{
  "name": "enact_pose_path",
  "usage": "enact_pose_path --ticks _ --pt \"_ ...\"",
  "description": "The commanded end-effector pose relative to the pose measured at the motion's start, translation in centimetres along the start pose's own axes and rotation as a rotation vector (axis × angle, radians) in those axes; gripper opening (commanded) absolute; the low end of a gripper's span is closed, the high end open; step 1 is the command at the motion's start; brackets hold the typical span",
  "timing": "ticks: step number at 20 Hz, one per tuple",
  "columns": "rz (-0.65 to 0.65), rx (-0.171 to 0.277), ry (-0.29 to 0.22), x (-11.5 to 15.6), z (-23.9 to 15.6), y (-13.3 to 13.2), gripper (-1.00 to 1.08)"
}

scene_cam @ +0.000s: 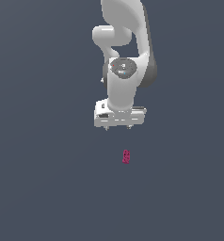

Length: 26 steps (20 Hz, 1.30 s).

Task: Pick up the object and move it to a goal position.

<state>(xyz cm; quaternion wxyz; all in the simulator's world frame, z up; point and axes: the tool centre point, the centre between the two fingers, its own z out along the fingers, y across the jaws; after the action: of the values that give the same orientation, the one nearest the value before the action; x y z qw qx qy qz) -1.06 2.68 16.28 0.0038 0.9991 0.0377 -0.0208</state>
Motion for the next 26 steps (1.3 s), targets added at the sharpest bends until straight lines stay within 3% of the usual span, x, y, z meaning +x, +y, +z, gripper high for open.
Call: enact_pose_path --ticks 1,9,16,26 --pt "0.000 0.000 0.000 0.0 0.0 0.0 1.00" --pt "0.021 0.002 -0.033 -0.5 0.7 -0.2 1.00" --pt "0.024 0.002 -0.031 -0.3 0.8 -0.3 1.00" --pt "0.092 0.003 -0.010 2.4 3.2 -1.3 1.00"
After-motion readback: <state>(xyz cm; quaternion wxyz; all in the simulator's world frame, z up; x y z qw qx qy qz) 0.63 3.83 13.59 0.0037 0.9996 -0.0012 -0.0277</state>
